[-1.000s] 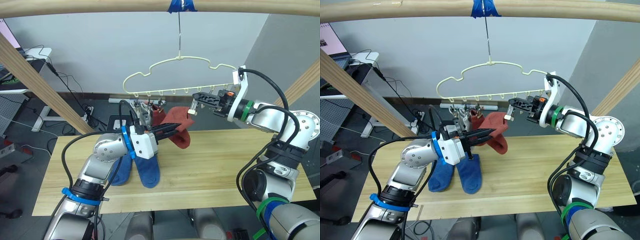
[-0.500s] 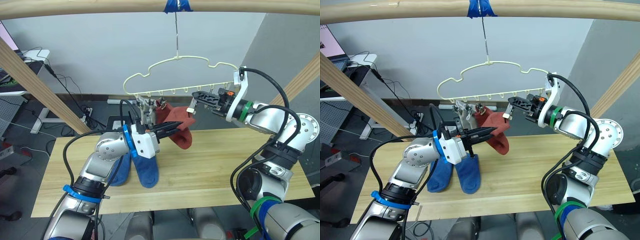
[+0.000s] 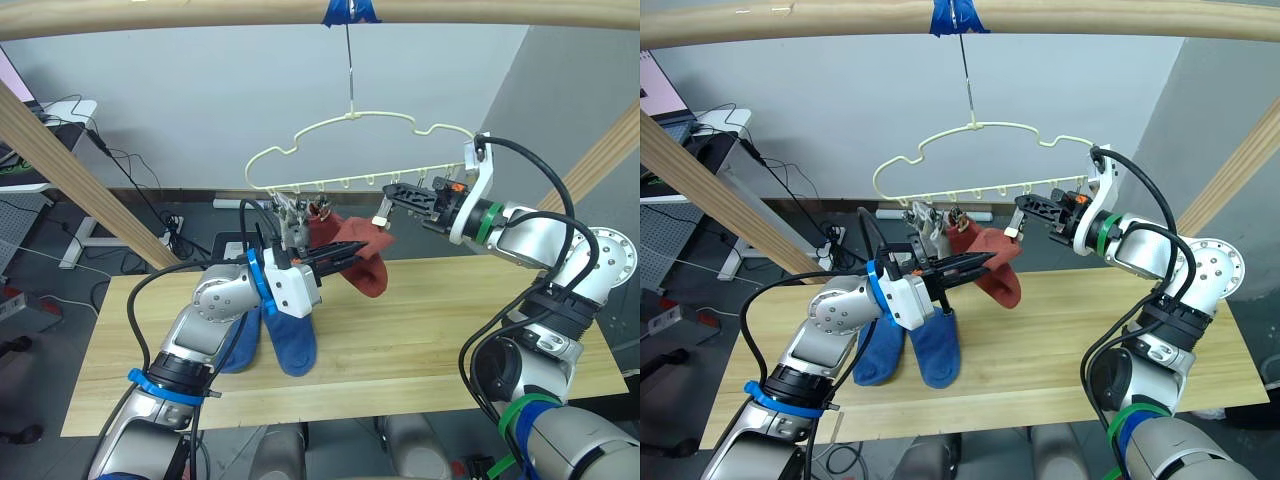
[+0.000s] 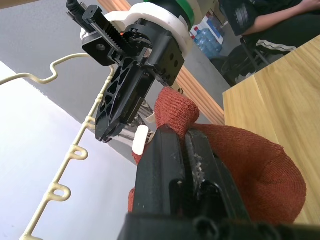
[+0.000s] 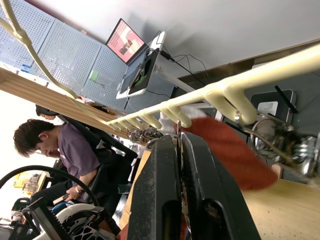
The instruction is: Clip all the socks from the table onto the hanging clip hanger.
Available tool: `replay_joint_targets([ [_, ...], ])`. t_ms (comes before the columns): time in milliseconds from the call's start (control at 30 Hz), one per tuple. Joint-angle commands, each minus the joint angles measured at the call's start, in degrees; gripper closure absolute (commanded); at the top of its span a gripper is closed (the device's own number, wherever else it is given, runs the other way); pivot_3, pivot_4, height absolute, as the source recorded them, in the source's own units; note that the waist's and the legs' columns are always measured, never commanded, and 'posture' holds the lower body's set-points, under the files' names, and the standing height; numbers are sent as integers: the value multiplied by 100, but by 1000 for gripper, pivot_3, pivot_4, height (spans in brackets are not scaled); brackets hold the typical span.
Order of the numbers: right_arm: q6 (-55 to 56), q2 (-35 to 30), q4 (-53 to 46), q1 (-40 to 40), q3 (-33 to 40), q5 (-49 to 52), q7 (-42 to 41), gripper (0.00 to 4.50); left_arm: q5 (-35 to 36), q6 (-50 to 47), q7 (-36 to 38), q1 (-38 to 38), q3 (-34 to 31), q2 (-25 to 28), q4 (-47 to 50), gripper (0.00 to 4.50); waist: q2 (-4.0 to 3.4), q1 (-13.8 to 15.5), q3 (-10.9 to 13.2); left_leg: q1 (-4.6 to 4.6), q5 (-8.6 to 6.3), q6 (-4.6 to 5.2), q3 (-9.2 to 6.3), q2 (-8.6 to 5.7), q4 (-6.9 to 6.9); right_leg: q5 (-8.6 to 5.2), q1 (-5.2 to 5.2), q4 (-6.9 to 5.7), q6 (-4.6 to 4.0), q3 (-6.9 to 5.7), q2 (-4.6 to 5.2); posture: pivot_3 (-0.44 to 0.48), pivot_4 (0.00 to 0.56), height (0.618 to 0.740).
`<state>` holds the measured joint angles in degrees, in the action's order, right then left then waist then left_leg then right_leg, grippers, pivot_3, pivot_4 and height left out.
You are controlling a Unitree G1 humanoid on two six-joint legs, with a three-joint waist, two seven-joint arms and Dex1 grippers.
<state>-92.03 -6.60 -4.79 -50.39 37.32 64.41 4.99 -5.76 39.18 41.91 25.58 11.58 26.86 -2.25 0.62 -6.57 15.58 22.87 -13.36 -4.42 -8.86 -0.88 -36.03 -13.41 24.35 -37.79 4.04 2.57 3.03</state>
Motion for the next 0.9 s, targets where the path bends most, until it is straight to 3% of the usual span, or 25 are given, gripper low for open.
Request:
replay_joint_targets([
  [33, 1, -12, -210, 14, -43, 252, -50, 4500, 12, 68, -100, 139, 26, 7, 50, 4478, 0, 0, 0, 0, 0, 0, 0, 0, 0, 0, 0, 0, 0, 0, 0, -132, 243, 740],
  [367, 34, -131, -161, 70, 16, 511, 27, 1244, -23, 78, -145, 288, 83, -33, -94, 4500, 0, 0, 0, 1, 0, 1, 0, -1, 0, 0, 0, 0, 0, 0, 0, -135, 246, 740],
  [433, -4, -232, -133, 75, 82, 614, 34, 492, -34, 90, -147, 313, 99, -37, -142, 4500, 0, 0, 0, 1, 1, 1, 0, -2, 0, 0, 0, 0, 0, 1, 0, -145, 248, 740],
  [500, -38, -631, -229, 274, 120, 902, 8, 11, -80, 71, -199, 374, 128, -100, -261, 4500, 0, 0, 0, 1, 1, 1, 0, -1, 0, 0, 0, 1, 0, 1, 0, -152, 249, 740],
  [733, 139, -1991, -1288, 1252, -410, 1367, -633, 11, 28, -54, -141, 434, 241, -191, -517, 4500, 0, 1, 1, 10, 0, 1, 2, -8, 0, -2, 0, 10, 3, 1, 7, -186, 252, 740],
  [900, 1364, -2410, -2511, 2073, -1077, 452, -1088, 0, 505, -713, 133, 419, 233, -263, -544, 3218, -1, -112, 1, 4, 1, 3, 11, 3, 0, -19, -1, 8, 31, 1, 0, -199, 246, 740],
])
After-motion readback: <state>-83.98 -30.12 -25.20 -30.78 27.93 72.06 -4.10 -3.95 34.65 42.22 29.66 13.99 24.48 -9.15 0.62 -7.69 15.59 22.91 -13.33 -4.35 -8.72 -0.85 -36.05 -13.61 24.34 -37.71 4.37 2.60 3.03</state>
